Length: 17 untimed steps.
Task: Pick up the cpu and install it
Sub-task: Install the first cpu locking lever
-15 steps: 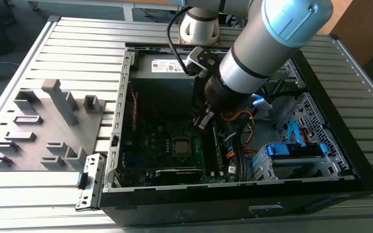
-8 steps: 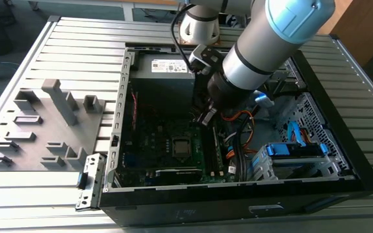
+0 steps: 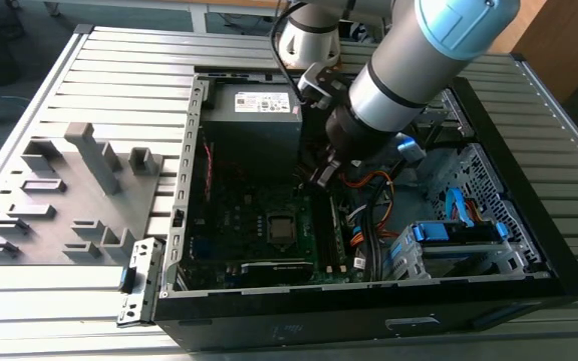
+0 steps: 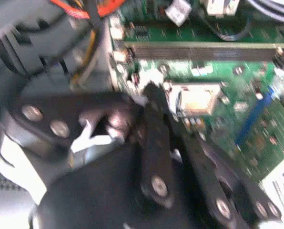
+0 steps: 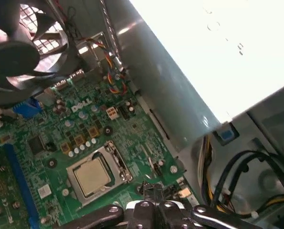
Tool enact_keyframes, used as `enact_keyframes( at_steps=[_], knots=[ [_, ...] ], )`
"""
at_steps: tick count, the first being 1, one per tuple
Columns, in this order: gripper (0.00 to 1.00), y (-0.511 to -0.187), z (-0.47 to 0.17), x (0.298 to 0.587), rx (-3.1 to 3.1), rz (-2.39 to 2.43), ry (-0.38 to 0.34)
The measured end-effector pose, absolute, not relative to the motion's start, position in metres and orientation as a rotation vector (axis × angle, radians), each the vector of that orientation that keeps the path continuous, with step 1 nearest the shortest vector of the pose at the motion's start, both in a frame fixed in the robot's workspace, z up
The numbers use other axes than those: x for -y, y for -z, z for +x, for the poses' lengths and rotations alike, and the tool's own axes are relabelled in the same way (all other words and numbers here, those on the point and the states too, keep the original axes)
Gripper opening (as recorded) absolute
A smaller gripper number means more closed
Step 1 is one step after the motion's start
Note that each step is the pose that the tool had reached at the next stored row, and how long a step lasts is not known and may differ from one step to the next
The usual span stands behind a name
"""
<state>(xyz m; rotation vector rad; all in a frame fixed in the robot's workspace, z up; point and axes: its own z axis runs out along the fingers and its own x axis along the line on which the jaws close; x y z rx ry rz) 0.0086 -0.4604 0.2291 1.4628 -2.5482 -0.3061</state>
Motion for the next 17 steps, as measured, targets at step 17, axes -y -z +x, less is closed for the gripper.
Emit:
enact_keyframes(
  at_steps=[17],
  knots=[
    [0.11,-0.2290,0.0070,0.4571,2.551,1.465,0.306]
  ],
)
